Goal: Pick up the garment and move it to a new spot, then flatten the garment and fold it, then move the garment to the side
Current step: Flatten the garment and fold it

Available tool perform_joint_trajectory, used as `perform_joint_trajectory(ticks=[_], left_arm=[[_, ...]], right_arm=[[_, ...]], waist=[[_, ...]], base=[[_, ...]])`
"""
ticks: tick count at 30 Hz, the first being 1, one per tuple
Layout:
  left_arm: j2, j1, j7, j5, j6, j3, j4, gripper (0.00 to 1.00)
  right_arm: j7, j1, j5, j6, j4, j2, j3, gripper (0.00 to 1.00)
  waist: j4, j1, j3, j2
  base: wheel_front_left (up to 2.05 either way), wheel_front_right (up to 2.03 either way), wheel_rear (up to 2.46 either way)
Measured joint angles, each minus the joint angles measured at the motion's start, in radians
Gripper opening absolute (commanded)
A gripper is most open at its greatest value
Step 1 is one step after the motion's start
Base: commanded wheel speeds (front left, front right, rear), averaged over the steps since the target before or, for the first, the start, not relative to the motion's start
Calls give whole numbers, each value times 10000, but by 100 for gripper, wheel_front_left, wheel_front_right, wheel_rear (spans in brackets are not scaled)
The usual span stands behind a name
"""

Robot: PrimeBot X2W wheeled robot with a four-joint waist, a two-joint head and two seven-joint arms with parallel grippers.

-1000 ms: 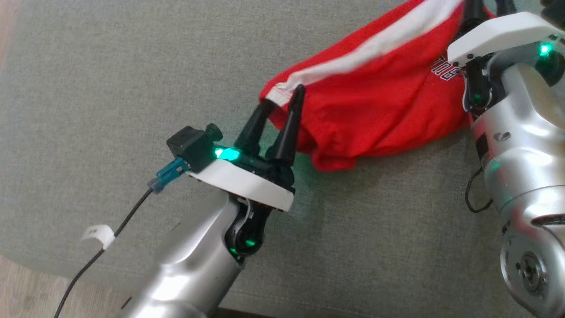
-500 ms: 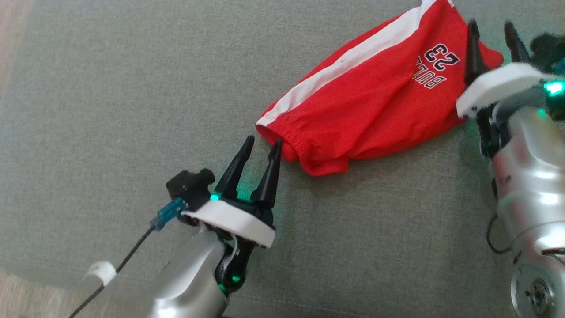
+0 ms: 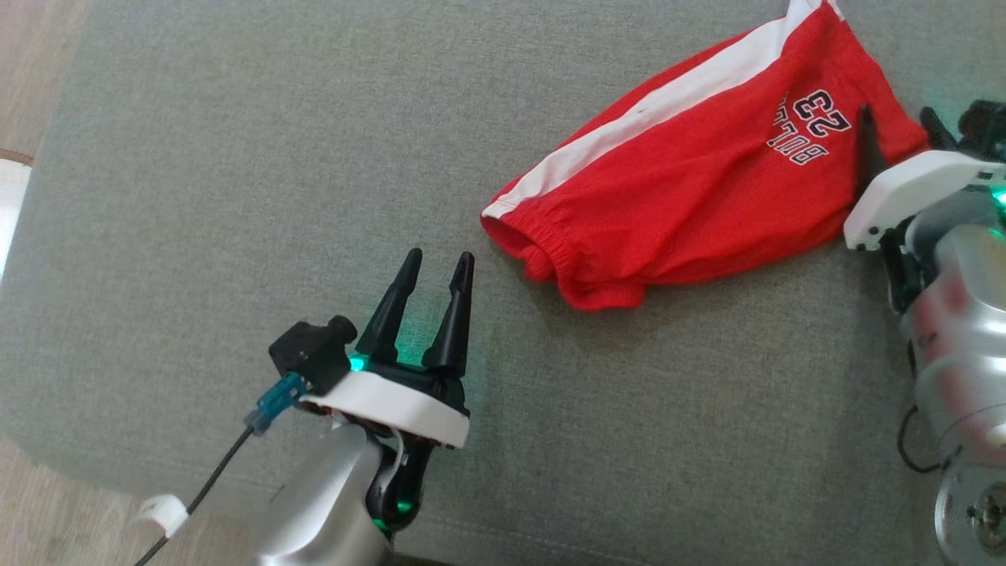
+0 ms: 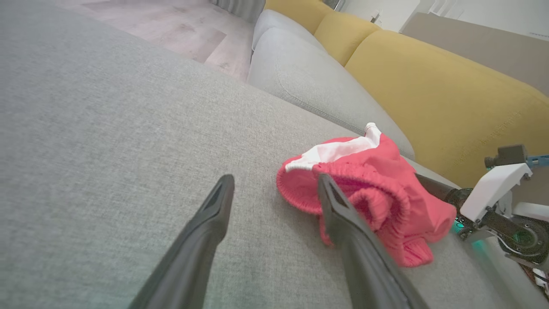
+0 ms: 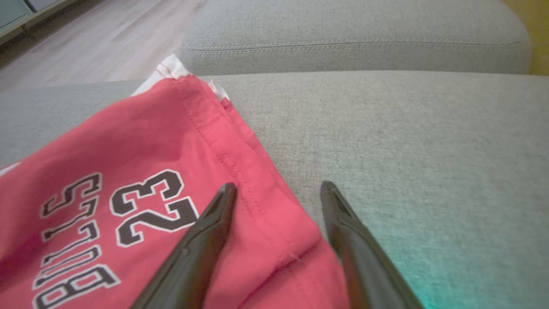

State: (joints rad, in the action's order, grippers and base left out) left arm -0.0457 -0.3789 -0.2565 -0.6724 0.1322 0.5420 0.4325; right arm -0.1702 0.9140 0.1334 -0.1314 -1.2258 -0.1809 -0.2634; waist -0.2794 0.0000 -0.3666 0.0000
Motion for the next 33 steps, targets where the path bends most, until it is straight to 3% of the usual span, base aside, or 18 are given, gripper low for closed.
perform_joint_trajectory(ticks=[2, 4, 9, 13, 21, 27, 33], left_arm=[[15, 23, 0, 73, 0, -140, -69, 100], [15, 115, 0, 184, 0, -316, -157, 100], [27, 443, 0, 742, 2, -803, -151, 100], [27, 806, 0, 1505, 2, -1616, -146, 100], [21, 2051, 0, 2378, 2, -3074, -79, 100], [13, 2952, 0, 2928, 2, -3835, -115, 100], [8, 3416, 0, 3101, 2, -3933, -138, 100]], right_arm=[[276, 20, 31, 0, -38, 38, -403, 100], [474, 20, -6, 0, -79, 127, -765, 0], [548, -54, -297, 0, -230, 393, -1348, 0], [-119, -451, -692, 0, -441, 708, -1580, 0], [-769, -2047, -1944, 0, -353, 1137, -888, 0], [-779, -3895, -4504, 0, 1304, 1193, 437, 0], [-779, -4954, -5480, 0, 2477, 1220, 1053, 0]], waist=[[-13, 0, 51, 0], [2, -1, 123, 0], [116, 0, 336, 0], [329, 1, 710, 0], [1048, -1, 1767, 0], [1755, -2, 2615, 0], [2089, -2, 2931, 0]], base=[[0, 0, 0], [0, 0, 0], [0, 0, 0], [0, 0, 0], [0, 0, 0], [0, 0, 0], [0, 0, 0]])
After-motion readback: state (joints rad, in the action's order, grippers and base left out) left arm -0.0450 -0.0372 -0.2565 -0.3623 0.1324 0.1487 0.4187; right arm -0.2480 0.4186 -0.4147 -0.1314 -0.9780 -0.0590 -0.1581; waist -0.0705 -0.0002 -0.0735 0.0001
